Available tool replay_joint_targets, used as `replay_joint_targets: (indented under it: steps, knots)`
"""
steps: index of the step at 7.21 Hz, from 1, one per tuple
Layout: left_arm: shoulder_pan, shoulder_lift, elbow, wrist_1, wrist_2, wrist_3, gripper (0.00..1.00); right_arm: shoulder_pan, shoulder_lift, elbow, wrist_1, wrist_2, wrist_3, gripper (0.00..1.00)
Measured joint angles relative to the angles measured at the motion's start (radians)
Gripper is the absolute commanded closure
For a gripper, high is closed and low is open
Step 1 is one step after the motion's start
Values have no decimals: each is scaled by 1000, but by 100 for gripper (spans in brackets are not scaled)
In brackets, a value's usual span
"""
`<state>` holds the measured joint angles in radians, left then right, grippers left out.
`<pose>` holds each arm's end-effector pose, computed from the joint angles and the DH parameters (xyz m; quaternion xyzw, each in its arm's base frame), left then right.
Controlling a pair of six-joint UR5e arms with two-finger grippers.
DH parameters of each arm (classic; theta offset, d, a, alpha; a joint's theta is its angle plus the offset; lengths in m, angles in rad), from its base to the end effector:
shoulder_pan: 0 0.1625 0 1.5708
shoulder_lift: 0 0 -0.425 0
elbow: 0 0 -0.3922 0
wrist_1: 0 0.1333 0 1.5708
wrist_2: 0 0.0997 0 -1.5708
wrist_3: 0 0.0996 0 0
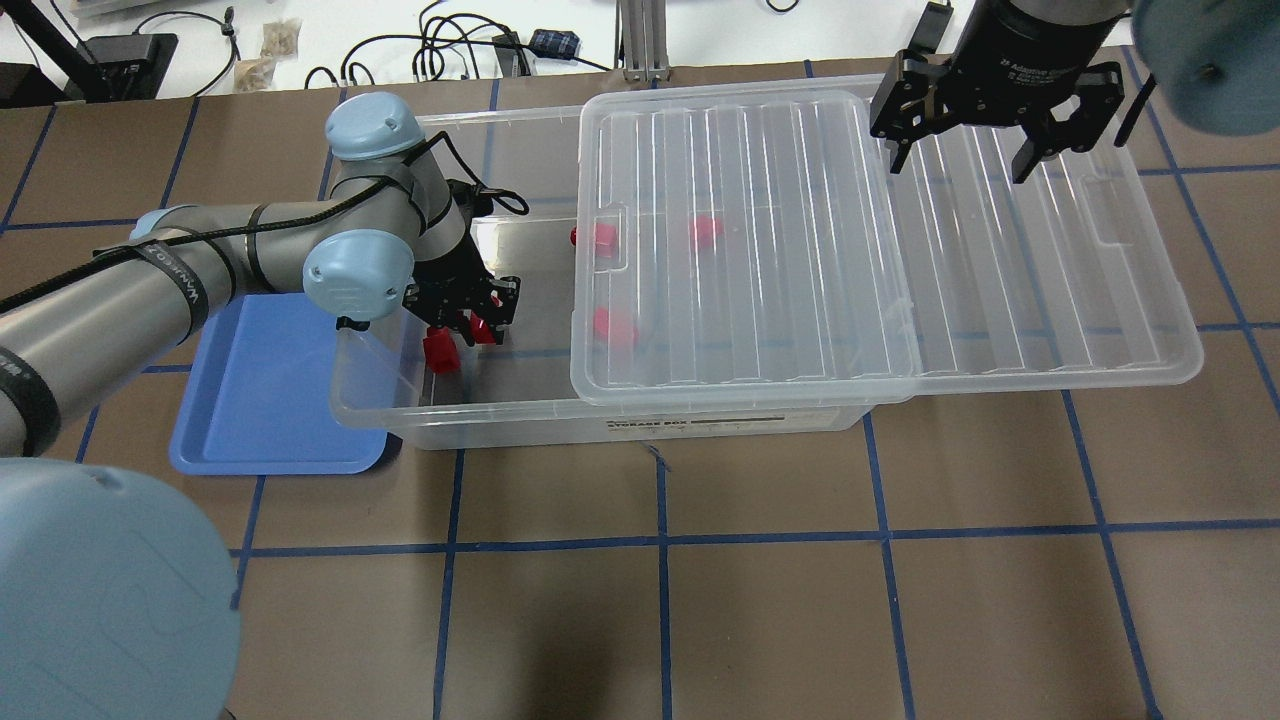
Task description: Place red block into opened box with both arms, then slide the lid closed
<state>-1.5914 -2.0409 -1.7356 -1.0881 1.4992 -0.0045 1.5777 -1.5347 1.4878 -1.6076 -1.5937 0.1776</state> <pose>-0.1526 -0.5888 0.1955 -0.0053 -0.9965 -0.0764 0.0347 0.1346 -0.5139 0.5147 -0.0856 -0.9954 0.0427 0.0075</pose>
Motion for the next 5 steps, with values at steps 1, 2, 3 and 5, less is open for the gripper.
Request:
replay_joint_targets:
  steps: [1, 2, 3, 5]
  knots:
    - [1, 0, 2, -2, -7, 0, 0, 0, 0, -1, 0, 0, -1, 0]
    - [4, 1, 4, -5, -23, 3, 0, 0, 1, -1, 0, 0, -2, 0]
    - [7, 7, 8, -10, -34, 4, 0, -1, 1, -2, 0, 0, -2, 0]
    - [9, 39, 53, -53, -35, 3, 0, 0, 1, -3, 0, -1, -3, 0]
